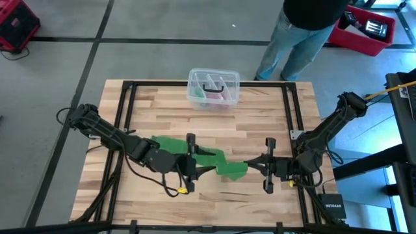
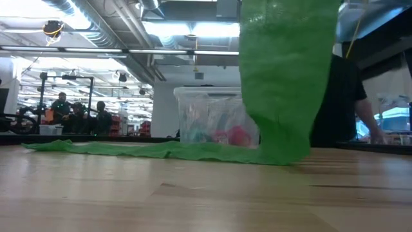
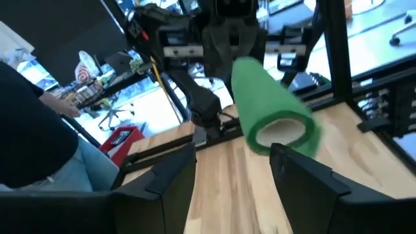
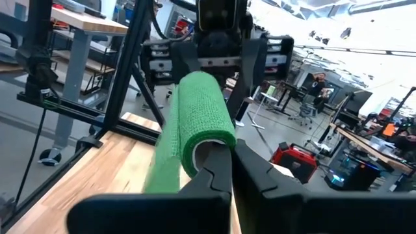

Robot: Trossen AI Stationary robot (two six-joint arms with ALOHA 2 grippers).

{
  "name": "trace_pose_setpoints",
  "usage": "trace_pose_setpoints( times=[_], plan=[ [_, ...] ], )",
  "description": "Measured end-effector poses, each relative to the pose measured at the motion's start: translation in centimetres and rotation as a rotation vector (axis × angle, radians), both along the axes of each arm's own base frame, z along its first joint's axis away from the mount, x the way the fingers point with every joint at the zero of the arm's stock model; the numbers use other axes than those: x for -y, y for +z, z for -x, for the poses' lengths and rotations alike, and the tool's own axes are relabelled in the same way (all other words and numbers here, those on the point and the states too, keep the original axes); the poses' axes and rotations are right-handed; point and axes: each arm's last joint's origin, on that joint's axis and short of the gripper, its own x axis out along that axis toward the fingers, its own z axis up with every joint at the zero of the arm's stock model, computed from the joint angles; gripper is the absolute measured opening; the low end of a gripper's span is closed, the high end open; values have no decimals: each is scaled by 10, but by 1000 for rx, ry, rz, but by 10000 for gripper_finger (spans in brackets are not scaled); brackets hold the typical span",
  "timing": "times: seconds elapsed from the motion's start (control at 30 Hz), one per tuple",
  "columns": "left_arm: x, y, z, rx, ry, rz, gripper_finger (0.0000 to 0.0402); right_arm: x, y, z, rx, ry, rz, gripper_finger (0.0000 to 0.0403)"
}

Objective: Roll bandage
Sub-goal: Roll the green bandage

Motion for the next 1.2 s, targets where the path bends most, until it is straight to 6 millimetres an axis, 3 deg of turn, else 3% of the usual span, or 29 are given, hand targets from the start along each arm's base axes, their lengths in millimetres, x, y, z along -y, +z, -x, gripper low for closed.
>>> trace_pose_setpoints(
  times=[1.2],
  plan=[
    [-1,1,-2,16,14,-13,192,1,-4,0,-30,-25,22,1]
  ],
)
